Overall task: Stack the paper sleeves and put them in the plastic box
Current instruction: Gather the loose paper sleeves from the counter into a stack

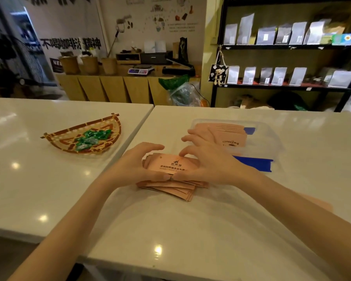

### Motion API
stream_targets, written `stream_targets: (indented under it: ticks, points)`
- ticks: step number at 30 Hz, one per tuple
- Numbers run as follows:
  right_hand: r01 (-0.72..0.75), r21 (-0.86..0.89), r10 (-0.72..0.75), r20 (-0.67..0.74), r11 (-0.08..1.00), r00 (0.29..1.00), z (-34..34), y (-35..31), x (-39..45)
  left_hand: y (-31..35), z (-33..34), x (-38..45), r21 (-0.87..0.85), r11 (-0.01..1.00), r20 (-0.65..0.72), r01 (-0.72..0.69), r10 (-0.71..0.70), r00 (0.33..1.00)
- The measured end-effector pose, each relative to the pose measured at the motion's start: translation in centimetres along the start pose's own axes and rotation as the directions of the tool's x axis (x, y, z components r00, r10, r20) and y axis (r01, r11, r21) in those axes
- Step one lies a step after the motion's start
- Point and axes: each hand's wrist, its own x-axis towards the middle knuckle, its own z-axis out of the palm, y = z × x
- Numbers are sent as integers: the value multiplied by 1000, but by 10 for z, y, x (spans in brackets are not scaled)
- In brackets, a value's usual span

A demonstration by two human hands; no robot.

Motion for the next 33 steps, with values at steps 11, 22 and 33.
stream_targets:
  ticks: [11, 22, 33]
  points:
    - [0, 229, 24, -102, 974, 994, -23, 30, -46, 78, 14, 7, -3, 933, -161, -360, 355, 921]
    - [-415, 300, 451, -58, 859, 891, -53, 72, -149, 147, 82, 30, 36, 808, 130, -588, 580, 805]
    - [-534, 65, 528, 87, 843, 845, -36, 97, -195, 153, 133, 34, 152, 821, 452, -550, 437, 777]
